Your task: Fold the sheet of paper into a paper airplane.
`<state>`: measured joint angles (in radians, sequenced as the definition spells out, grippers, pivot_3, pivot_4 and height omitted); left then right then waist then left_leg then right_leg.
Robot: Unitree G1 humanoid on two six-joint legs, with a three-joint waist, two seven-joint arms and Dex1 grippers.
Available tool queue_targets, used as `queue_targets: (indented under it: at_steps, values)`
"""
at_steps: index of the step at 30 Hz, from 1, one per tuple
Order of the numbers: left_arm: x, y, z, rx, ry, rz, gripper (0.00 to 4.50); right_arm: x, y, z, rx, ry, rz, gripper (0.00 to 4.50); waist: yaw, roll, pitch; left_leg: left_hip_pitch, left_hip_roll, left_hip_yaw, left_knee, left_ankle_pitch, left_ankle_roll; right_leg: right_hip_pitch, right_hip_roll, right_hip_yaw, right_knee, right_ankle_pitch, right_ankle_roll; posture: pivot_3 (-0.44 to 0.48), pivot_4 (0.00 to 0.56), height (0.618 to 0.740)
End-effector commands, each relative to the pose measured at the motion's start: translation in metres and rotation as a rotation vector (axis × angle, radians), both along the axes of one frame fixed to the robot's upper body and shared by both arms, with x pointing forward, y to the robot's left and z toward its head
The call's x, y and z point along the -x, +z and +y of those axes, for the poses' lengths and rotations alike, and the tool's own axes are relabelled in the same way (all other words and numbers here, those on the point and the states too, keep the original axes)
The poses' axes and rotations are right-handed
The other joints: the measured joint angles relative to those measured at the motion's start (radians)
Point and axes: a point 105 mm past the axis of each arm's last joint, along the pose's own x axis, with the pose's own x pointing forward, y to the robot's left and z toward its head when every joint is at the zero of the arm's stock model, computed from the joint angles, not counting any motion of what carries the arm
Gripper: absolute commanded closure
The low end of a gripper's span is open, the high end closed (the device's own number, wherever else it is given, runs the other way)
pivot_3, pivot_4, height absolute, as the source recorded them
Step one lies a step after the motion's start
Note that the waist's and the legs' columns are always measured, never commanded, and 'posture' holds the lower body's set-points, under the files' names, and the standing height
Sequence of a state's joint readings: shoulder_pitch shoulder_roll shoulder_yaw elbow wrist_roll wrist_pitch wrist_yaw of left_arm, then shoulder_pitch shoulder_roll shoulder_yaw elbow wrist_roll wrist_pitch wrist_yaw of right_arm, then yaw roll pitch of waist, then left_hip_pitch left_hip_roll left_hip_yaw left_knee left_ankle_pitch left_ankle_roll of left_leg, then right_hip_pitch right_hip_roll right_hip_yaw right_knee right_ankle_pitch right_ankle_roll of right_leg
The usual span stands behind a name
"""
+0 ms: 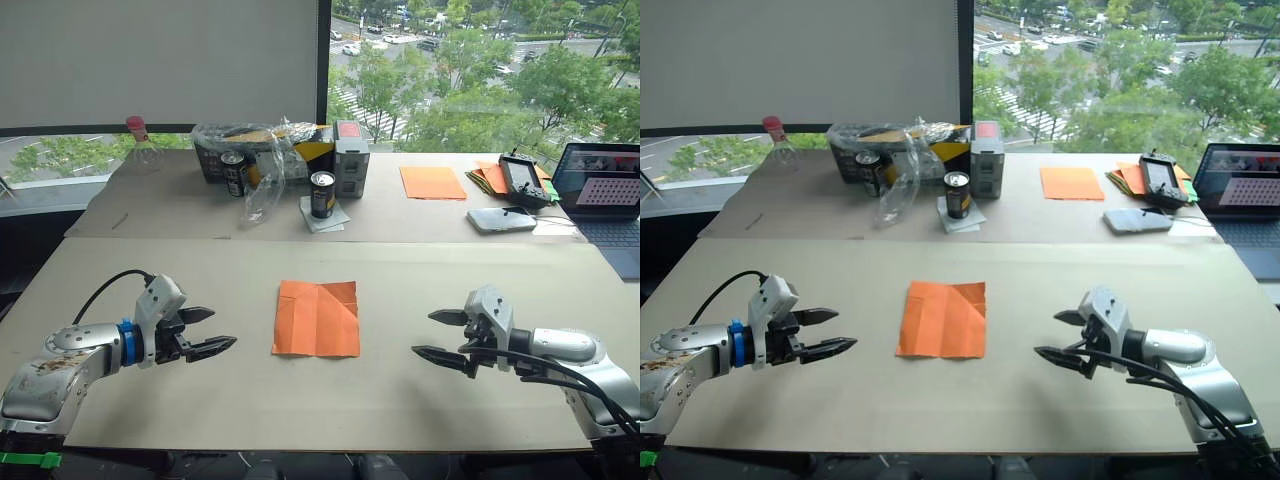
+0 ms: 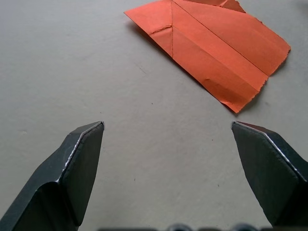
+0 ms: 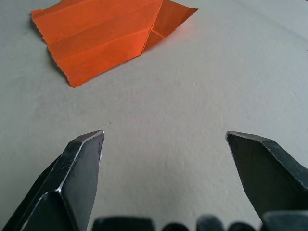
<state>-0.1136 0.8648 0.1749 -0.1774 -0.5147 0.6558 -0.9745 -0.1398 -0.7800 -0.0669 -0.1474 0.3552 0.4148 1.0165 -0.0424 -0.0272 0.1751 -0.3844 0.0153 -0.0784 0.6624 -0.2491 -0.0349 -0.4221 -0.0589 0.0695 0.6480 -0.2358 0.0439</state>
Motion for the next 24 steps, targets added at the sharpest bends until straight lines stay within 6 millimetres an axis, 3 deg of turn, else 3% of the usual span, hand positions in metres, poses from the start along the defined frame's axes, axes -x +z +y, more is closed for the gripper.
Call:
queue_targets:
  at_steps: [1,4,8,16,21,22,24]
  values:
    - [-0.002,0.016,-0.005,0.051,-0.029,-0.030,0.00,0.002,0.015,0.001,0.004,0.000,-0.054,0.06,0.000,0.000,0.000,0.000,0.000,0.000,0.000,0.000,0.000,0.000,0.000,0.000,0.000,0.000,0.000,0.000,0.150,0.730]
    - [-0.004,0.043,-0.018,0.169,-0.078,-0.046,0.00,0.008,0.018,0.009,0.021,0.008,-0.015,0.06,0.005,0.000,0.000,-0.001,0.000,0.000,0.000,0.000,0.000,0.000,0.000,0.000,0.001,0.000,0.000,0.000,0.150,0.730]
    - [-0.008,0.055,-0.031,0.141,-0.157,-0.073,0.00,0.012,0.025,0.025,0.024,0.034,-0.002,0.06,0.003,0.000,0.000,0.000,0.000,-0.001,0.000,0.000,0.000,0.001,0.000,0.000,0.000,0.000,0.000,0.000,0.150,0.730]
    - [-0.026,0.051,-0.070,0.031,-0.347,-0.112,2.47,0.005,0.038,0.052,0.039,0.042,-0.052,0.00,0.002,0.000,0.000,0.000,-0.001,0.000,0.000,0.000,0.000,0.000,0.000,0.000,0.000,0.000,0.000,0.000,0.150,0.730]
    - [-0.049,0.025,-0.091,-0.071,-0.374,-0.125,4.22,-0.011,0.042,0.061,0.050,-0.019,-0.110,0.00,0.002,0.000,0.000,-0.001,-0.001,-0.001,0.002,0.000,0.000,0.000,0.000,0.000,0.000,0.000,0.000,0.000,0.150,0.730]
    - [-0.053,0.021,-0.093,-0.082,-0.370,-0.131,4.48,-0.015,0.041,0.061,0.057,-0.040,-0.116,0.00,0.002,0.000,0.000,-0.001,-0.001,-0.001,0.002,0.000,0.000,0.001,0.000,0.000,0.000,0.000,0.000,0.000,0.150,0.730]
    - [-0.056,0.015,-0.101,-0.070,-0.367,-0.131,4.48,-0.024,0.042,0.059,0.062,-0.078,-0.129,0.00,0.001,0.000,0.000,-0.001,-0.001,-0.001,0.002,0.000,0.000,0.000,0.000,0.000,0.000,0.000,0.000,0.000,0.150,0.730]
